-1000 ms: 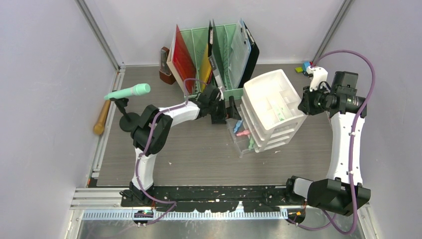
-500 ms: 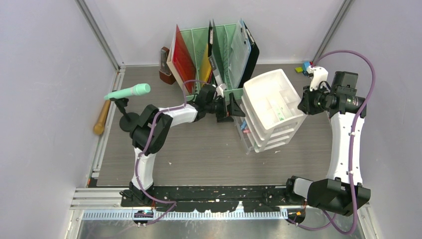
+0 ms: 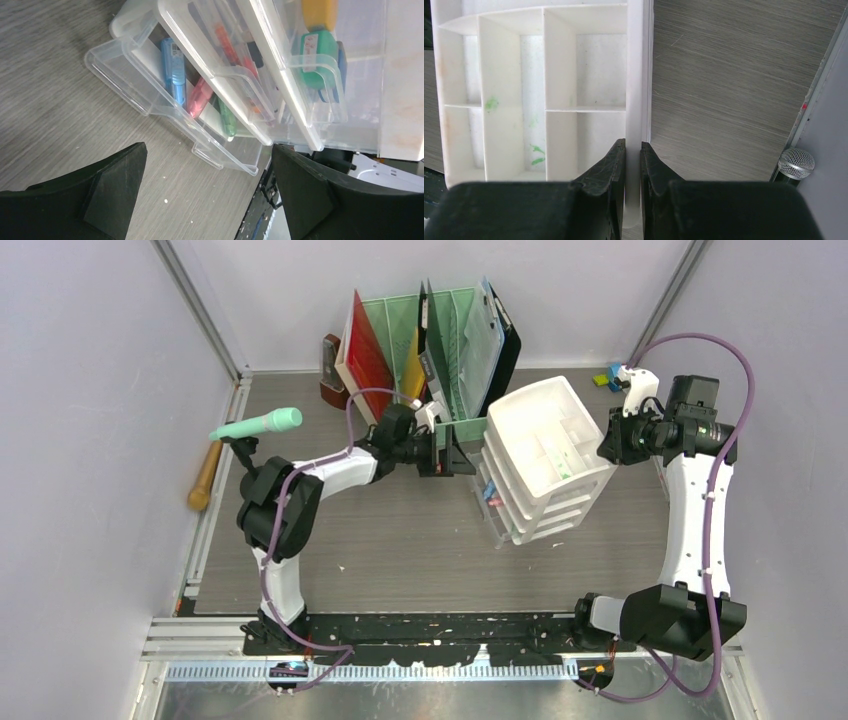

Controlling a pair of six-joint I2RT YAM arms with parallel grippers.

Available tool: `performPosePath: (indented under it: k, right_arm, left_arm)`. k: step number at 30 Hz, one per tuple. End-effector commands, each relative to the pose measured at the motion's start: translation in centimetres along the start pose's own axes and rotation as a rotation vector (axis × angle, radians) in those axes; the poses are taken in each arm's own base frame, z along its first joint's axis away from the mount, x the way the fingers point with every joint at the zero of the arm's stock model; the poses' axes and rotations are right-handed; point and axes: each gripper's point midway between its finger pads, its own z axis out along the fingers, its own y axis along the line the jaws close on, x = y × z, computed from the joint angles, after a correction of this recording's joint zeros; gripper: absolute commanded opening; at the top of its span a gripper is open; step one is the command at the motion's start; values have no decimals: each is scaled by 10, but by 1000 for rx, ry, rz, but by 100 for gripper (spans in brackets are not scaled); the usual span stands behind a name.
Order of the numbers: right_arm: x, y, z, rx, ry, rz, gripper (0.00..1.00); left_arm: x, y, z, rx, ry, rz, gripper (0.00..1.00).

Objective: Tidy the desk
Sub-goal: Close the drawer in the storage box.

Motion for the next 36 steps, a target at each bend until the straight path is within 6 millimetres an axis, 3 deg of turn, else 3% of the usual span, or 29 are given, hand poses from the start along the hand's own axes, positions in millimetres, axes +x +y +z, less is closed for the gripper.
performPosePath:
  k: [1,7,14,36]
  right_arm:
    - [17,6,13,-47,80,51,7]
    - [20,6,17,-52,85,59,7]
    - [22,6,22,-61,94,74,7]
    - [25,6,28,-60,110,88,6]
  left_arm:
    - [9,-10,4,93,3,-57,100]
    - [18,-15,29,245,-41,-180,98]
    - [6,-36,49,416,-105,-200,97]
    - [20,-39,81,546,-95,-299,100]
